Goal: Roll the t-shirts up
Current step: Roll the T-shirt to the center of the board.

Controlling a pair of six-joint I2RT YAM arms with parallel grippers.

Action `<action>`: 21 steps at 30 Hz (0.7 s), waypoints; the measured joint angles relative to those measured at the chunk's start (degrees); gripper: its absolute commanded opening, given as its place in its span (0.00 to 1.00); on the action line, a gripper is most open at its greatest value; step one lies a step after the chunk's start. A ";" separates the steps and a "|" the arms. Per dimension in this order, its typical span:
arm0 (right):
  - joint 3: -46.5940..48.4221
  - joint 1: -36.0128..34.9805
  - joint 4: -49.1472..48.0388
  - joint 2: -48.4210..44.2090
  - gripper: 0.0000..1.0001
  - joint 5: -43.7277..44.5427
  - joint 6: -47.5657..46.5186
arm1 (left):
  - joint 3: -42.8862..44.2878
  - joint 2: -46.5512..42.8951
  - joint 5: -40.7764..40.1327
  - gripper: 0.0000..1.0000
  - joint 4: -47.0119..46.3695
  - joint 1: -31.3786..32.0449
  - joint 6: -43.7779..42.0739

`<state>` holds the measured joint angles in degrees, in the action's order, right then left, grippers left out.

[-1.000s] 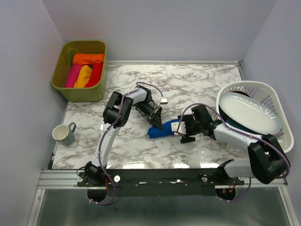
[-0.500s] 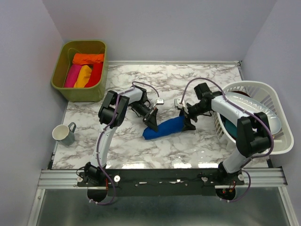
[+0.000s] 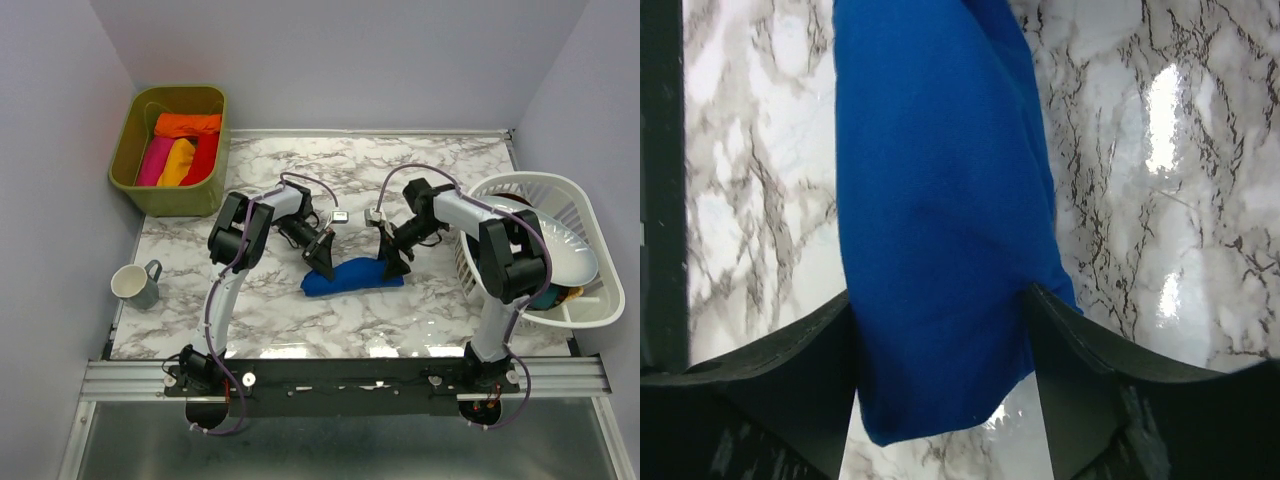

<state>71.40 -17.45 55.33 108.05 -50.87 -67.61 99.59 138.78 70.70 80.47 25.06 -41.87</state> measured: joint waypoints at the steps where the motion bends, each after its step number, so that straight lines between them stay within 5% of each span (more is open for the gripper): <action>1: 0.68 0.02 0.31 1.03 0.43 0.00 0.57 | -0.37 -0.15 -0.02 0.15 0.00 -0.15 -0.07; 6: 6.75 0.00 5.42 7.19 0.27 -0.57 4.50 | -2.58 -1.84 -0.74 0.34 -0.37 -1.40 -0.50; 12: 17.11 -0.09 17.20 18.62 0.27 -4.85 6.95 | -4.92 -8.33 -7.58 0.42 -2.25 -3.48 1.27; 21: 19.32 -0.04 22.32 22.08 0.27 -5.49 11.63 | -21.44 -42.82 -26.27 0.62 -26.62 -0.26 3.85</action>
<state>90.72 -17.50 77.65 130.13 -56.36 -55.99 78.15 95.96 44.42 53.84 24.80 -38.02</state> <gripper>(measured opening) 0.314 0.555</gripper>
